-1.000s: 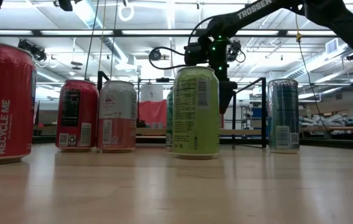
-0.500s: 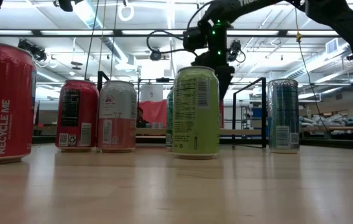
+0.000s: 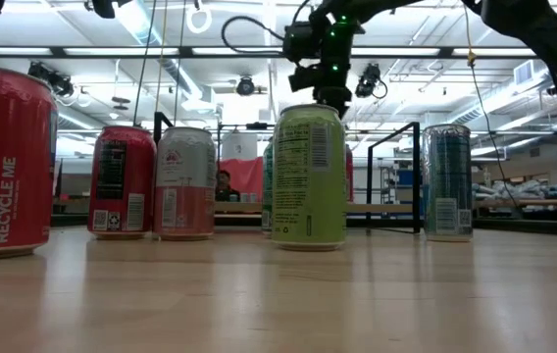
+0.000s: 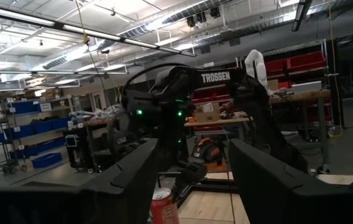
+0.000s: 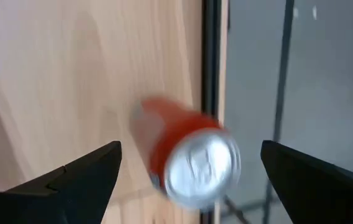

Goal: Place canned beverage on shelf
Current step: Put the right red soda can on the shelf

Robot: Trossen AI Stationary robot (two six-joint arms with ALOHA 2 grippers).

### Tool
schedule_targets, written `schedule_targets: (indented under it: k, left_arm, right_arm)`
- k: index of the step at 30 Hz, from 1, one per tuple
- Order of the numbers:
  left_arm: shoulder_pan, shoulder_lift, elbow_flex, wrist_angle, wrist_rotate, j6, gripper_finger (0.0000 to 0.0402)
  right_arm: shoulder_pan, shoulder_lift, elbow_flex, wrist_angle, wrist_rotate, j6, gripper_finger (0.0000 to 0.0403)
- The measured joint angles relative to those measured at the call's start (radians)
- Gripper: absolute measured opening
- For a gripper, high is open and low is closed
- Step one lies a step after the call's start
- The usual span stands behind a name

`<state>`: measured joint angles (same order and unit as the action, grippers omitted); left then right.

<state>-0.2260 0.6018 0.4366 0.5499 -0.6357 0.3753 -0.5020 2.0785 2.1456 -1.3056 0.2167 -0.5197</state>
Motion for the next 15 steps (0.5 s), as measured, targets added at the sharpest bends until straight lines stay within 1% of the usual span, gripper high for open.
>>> schedule_targets:
  k: [3, 7, 15]
  left_arm:
    - [0.000, 0.000, 0.000, 0.000, 0.000, -0.008, 0.0205]
    - [-0.001, 0.000, 0.000, 0.000, 0.000, -0.008, 0.0205]
    - [-0.001, 0.000, 0.000, 0.000, 0.000, -0.007, 0.0205]
  right_arm:
    - [-0.012, 0.000, -0.015, 0.078, -0.063, -0.013, 0.0397]
    - [-0.036, 0.000, -0.045, 0.110, -0.132, -0.016, 0.0397]
    - [-0.052, 0.001, -0.139, 0.129, -0.126, -0.033, 0.0390]
